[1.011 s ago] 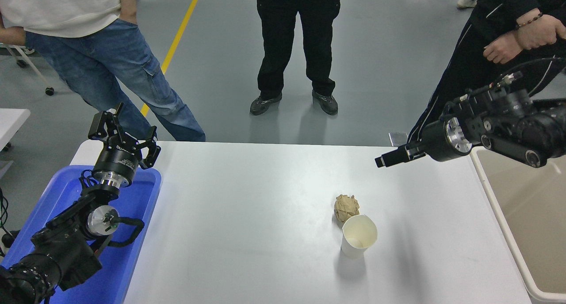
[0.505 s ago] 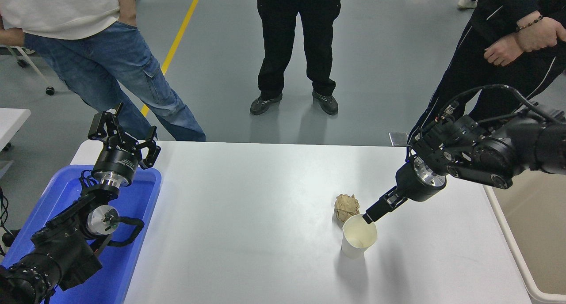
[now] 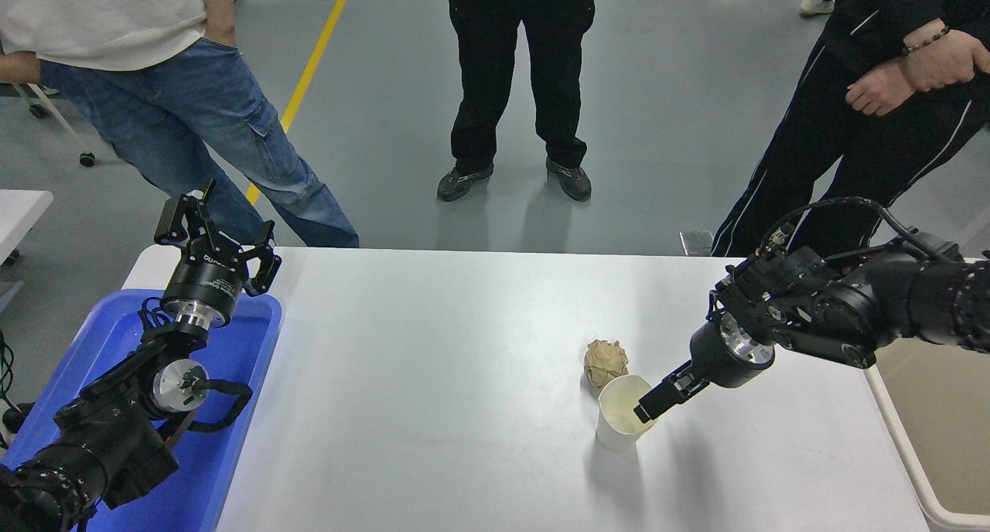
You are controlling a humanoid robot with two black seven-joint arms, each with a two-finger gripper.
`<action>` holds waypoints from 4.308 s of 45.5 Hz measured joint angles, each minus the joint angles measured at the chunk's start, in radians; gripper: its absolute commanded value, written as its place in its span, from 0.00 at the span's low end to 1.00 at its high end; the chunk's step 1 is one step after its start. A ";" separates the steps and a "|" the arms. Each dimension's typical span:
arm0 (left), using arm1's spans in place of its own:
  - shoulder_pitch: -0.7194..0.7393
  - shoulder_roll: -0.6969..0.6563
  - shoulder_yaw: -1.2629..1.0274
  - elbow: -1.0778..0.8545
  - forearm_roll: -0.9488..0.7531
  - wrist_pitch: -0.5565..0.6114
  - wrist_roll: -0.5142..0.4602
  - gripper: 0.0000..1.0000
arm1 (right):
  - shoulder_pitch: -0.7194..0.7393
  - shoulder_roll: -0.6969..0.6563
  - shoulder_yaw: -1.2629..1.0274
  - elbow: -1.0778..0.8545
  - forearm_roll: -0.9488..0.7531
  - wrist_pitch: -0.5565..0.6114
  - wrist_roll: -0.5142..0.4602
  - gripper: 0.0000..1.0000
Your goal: Dispose of the paper cup in the dustbin
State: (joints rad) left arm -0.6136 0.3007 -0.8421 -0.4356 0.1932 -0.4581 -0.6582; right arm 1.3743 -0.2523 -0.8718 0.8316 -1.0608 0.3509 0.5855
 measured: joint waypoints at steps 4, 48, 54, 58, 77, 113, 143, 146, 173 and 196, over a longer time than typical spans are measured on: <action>0.000 0.000 0.000 0.000 0.000 0.000 0.000 1.00 | -0.013 0.003 0.000 -0.016 0.020 -0.013 -0.001 0.99; 0.000 0.000 0.000 0.000 0.000 0.000 0.000 1.00 | -0.119 0.017 -0.007 -0.135 0.069 -0.082 0.016 0.00; 0.000 0.000 0.000 0.000 0.000 0.000 0.000 1.00 | -0.117 0.016 -0.008 -0.135 0.069 -0.083 0.032 0.00; 0.000 0.000 0.000 0.000 0.000 0.000 0.000 1.00 | -0.117 0.015 -0.008 -0.136 0.068 -0.084 0.044 0.00; 0.000 0.000 0.000 0.000 0.000 0.000 0.000 1.00 | -0.110 0.001 0.009 -0.136 0.071 -0.087 0.086 0.00; 0.000 0.000 0.000 0.000 0.000 0.000 0.000 1.00 | 0.098 -0.411 0.409 -0.041 0.173 0.154 0.138 0.00; 0.000 0.000 0.000 0.000 0.000 0.000 0.000 1.00 | 0.093 -0.498 0.491 -0.222 0.225 0.239 0.140 0.00; 0.000 0.000 0.000 0.000 0.000 0.000 0.000 1.00 | 0.057 -0.493 0.491 -0.305 0.249 0.241 0.139 0.00; 0.000 0.000 0.000 0.000 0.000 0.000 0.000 1.00 | -0.308 -0.431 0.494 -0.898 0.482 0.204 -0.033 0.00; 0.000 0.000 0.000 0.000 0.000 0.000 0.000 1.00 | -0.484 -0.366 0.497 -0.969 0.622 -0.036 -0.474 0.00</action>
State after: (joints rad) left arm -0.6136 0.3007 -0.8421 -0.4356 0.1932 -0.4584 -0.6584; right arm 0.8899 -0.6180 -0.3749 -0.1378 -0.4386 0.3153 0.1119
